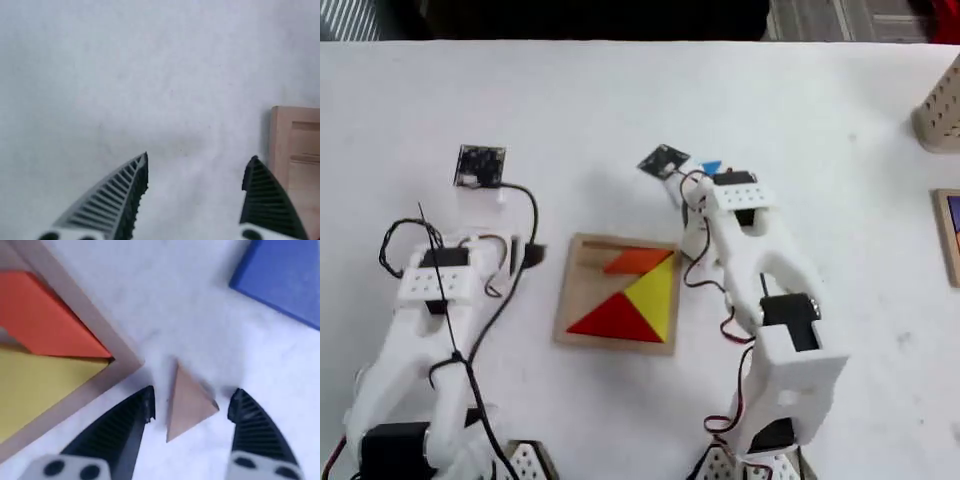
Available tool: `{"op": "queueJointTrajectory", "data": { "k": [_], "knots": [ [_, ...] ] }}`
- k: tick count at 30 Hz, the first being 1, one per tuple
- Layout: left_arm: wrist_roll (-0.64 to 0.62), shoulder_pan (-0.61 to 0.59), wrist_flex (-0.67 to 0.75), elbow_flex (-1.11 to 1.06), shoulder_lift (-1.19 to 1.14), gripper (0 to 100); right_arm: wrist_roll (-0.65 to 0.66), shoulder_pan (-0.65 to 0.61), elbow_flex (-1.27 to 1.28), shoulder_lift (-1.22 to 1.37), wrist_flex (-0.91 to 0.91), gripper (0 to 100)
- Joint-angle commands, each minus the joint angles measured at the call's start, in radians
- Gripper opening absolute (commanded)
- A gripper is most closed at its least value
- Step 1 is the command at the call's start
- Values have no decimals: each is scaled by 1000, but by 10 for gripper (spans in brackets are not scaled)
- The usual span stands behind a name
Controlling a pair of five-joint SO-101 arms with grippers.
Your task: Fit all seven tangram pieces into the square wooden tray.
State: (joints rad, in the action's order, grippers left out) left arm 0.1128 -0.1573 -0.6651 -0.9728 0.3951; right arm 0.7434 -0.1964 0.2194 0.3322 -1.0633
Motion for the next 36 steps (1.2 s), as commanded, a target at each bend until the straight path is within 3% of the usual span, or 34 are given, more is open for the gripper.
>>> {"op": "queueJointTrajectory", "data": {
  "k": [1,6,12,17,23,26,31,36],
  "knots": [
    [11,7,9,38,4,305,6,-8,-38,-8,-8,183],
    [11,7,9,38,4,305,6,-10,-38,-7,-8,24],
    [11,7,9,38,4,305,3,-8,-37,-8,-21,23],
    [11,7,12,38,4,305,-86,-8,-40,-36,-54,19],
    [11,7,14,38,4,305,-236,-19,-35,-222,-186,19],
    [11,7,14,38,4,305,-238,-38,-32,-328,-228,19],
    [11,7,14,38,4,305,-123,-137,0,-412,-248,19],
    [11,5,14,38,4,304,117,-292,112,-400,-211,19]
  ]
}}
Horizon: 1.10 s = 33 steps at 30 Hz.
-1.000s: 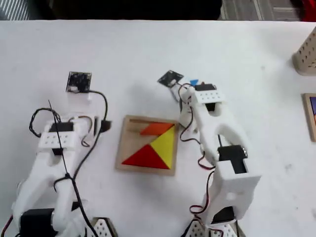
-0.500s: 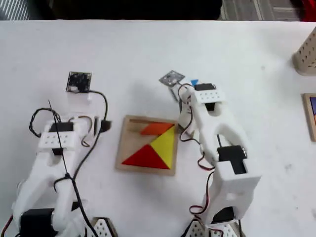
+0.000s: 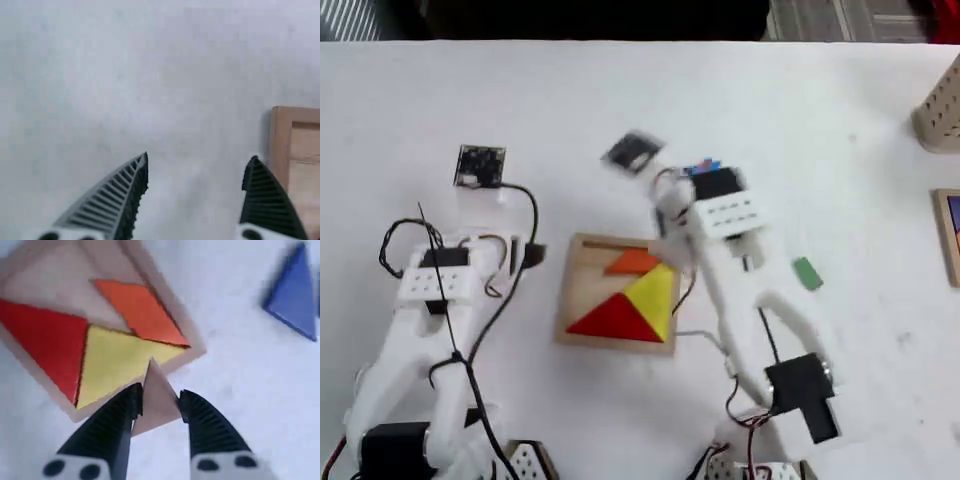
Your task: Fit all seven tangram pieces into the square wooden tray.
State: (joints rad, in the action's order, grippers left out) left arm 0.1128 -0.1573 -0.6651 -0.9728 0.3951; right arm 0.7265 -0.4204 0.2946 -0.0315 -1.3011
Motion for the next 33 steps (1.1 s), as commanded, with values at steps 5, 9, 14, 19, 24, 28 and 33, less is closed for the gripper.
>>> {"op": "queueJointTrajectory", "data": {
  "k": [5,9,14,19,24,28,33],
  "knots": [
    [11,5,14,38,4,304,451,-133,160,-30,99,19],
    [12,5,14,38,4,304,586,-163,187,-28,97,22],
    [12,5,14,38,4,304,582,-193,180,-12,101,193],
    [12,5,14,38,4,305,517,-203,129,27,91,249],
    [12,5,14,38,4,305,394,-200,78,-85,-22,176],
    [12,5,14,38,4,305,189,-199,112,-259,-65,65],
    [17,8,14,38,4,303,-107,-200,325,-407,5,19]
  ]
}}
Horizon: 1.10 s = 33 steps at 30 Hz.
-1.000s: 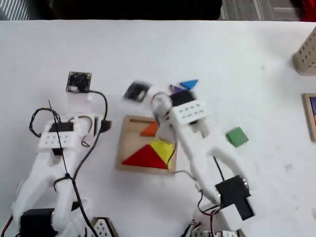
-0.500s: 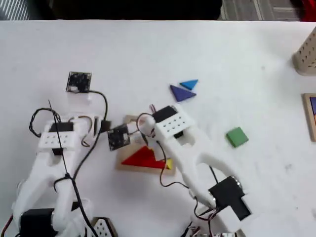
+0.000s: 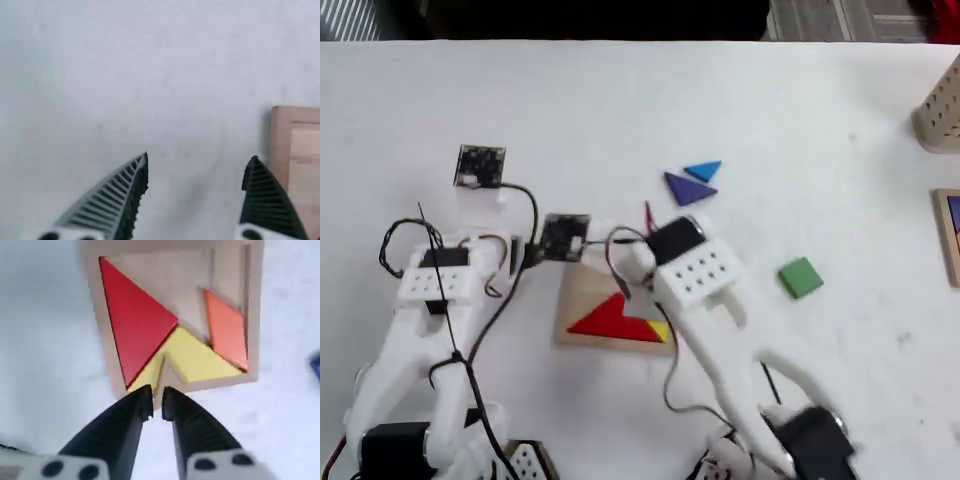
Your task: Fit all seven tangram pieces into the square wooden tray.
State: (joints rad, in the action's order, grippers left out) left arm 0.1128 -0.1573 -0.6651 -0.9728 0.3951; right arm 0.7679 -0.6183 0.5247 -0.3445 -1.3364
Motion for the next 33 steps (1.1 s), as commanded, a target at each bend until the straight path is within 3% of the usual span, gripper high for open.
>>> {"op": "queueJointTrajectory", "data": {
  "k": [1,8,15,23,33],
  "knots": [
    [31,10,14,38,4,302,-183,-2,149,-120,65,16],
    [44,13,8,38,4,290,-318,-2,528,-298,308,19],
    [51,13,12,40,4,84,-370,88,620,-453,337,19],
    [51,15,14,40,2,105,-242,268,690,-406,378,19],
    [51,15,14,40,1,105,-252,269,683,-387,400,19]
  ]
}}
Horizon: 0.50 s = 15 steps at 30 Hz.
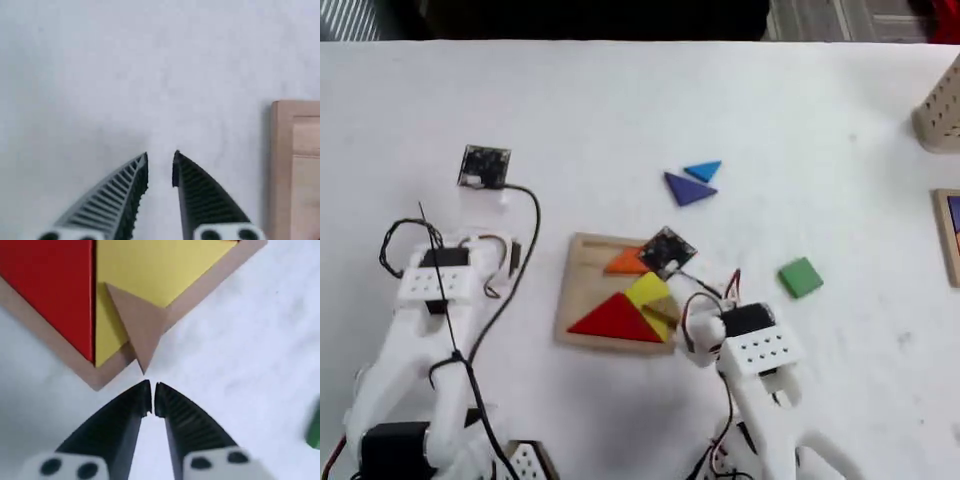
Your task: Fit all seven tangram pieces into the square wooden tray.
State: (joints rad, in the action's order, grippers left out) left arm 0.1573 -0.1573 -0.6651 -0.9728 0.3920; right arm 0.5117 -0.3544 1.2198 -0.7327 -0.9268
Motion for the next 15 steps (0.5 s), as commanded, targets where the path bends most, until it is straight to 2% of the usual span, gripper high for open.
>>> {"op": "queueJointTrajectory", "data": {
  "k": [1,9,15],
  "knots": [
    [8,15,14,40,4,105,3,-12,-14,-7,-41,19],
    [8,15,14,41,4,105,-55,-101,-20,-2,-28,19],
    [8,13,14,40,5,103,-100,-97,-20,28,48,19]
  ]
}}
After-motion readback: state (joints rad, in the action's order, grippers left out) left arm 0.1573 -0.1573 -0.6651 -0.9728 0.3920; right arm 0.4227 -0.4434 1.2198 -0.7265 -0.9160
